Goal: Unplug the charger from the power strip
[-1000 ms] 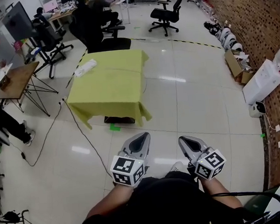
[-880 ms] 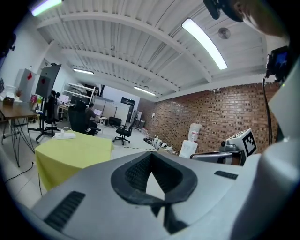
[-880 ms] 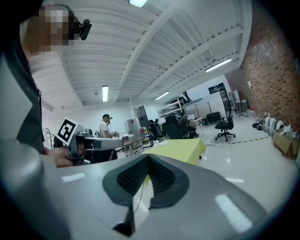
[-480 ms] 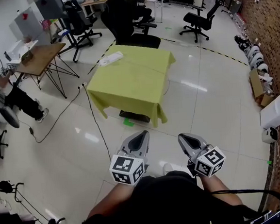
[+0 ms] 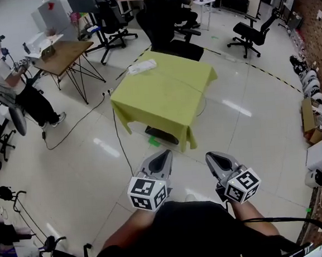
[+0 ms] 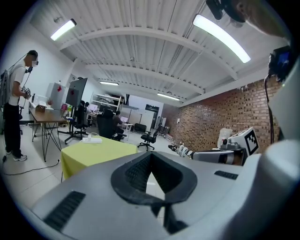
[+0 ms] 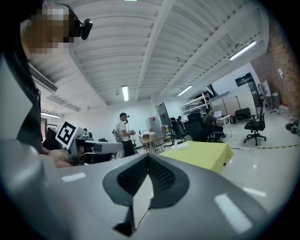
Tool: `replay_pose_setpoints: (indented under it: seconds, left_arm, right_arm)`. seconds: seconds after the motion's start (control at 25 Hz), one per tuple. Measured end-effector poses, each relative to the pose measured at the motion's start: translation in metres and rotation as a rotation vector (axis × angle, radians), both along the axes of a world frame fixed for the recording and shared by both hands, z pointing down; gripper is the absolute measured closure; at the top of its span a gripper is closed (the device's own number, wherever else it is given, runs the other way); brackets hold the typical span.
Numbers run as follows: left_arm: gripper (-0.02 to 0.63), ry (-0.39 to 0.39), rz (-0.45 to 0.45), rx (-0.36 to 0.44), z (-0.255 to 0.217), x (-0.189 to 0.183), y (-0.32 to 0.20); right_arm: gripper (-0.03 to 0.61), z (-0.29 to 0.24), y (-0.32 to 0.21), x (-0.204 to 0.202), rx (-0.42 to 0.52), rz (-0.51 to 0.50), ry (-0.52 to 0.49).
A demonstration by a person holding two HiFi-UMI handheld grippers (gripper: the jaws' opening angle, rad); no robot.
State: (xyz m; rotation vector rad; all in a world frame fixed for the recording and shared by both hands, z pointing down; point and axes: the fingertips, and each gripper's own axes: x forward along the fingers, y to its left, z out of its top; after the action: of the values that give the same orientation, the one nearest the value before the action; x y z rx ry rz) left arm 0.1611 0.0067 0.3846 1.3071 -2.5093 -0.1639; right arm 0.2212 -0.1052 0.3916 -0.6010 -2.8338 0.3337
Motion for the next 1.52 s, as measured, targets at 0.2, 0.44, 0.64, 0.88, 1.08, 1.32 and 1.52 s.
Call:
replay_pose_setpoints:
  seconds: [0.2, 0.44, 0.64, 0.88, 1.08, 1.32, 1.52]
  left_arm:
    - [0.61, 0.004, -0.049, 0.005, 0.005, -0.001, -0.011]
    - [0.609, 0.006, -0.127, -0.014, 0.016, -0.007, -0.017]
    - [0.611, 0.022, -0.159, -0.034, 0.018, -0.001, -0.02]
    - [0.609, 0.033, -0.196, -0.071, 0.02, -0.006, -0.01]
    - [0.609, 0.047, -0.213, -0.081, 0.027, -0.025, 0.001]
    - [0.609, 0.063, -0.215, -0.065, 0.037, -0.074, 0.024]
    - [0.609, 0.036, -0.208, -0.043, 0.021, -0.135, 0.055]
  right_arm:
    - [0.575, 0.006, -0.012, -0.009, -0.002, -0.056, 0.001]
    - [0.575, 0.014, -0.023, -0.017, -0.008, -0.123, -0.004]
    - [0.575, 0.023, -0.018, -0.019, -0.017, -0.18, 0.01]
    - [0.575, 0.026, -0.006, -0.031, -0.036, -0.232, 0.011]
    - [0.575, 0.034, 0.004, -0.055, -0.034, -0.257, 0.035]
    - [0.575, 0.045, 0.024, -0.103, -0.023, -0.251, 0.06]
    - [0.575, 0.024, 0.054, -0.158, -0.01, -0.236, 0.045]
